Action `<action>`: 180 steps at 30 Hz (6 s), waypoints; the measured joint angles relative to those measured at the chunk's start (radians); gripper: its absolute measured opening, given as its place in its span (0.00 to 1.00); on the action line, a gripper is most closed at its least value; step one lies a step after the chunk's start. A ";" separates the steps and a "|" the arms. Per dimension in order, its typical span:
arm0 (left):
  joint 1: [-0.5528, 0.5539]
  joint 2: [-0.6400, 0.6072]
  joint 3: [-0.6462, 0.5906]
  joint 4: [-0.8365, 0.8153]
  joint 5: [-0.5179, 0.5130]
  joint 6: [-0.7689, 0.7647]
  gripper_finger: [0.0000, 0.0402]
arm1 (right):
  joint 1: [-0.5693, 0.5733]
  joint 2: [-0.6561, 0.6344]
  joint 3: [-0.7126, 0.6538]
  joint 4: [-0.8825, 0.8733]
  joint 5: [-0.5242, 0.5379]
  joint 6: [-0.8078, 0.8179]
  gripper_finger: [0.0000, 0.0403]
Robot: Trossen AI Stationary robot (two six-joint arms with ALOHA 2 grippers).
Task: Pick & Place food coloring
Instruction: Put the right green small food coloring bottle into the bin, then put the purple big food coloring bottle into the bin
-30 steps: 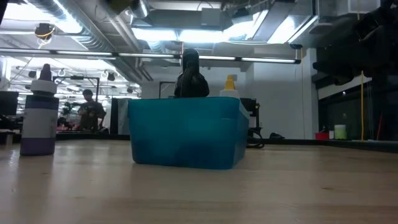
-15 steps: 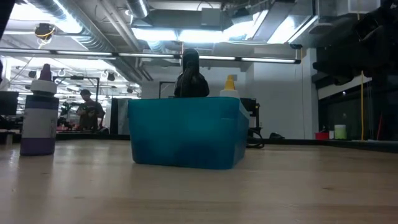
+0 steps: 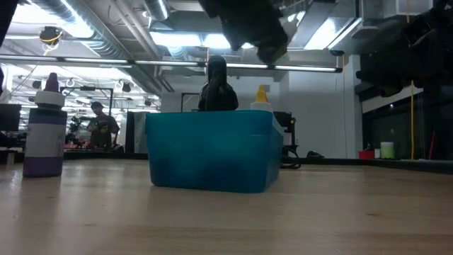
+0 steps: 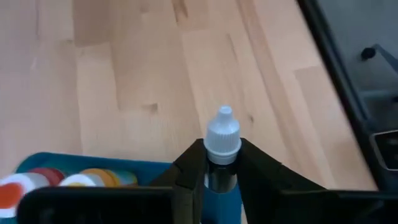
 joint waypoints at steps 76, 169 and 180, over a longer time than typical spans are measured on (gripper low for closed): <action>0.085 -0.034 -0.622 0.829 0.010 -0.035 0.31 | 0.000 0.000 0.000 0.000 0.000 0.000 0.55; -0.102 -0.336 -0.388 -0.662 -0.093 -1.210 0.67 | 0.000 0.000 0.000 0.000 0.000 0.000 0.55; -0.134 -0.304 -0.408 -0.639 -0.058 -1.220 0.67 | 0.000 0.000 0.000 0.000 0.000 0.000 0.55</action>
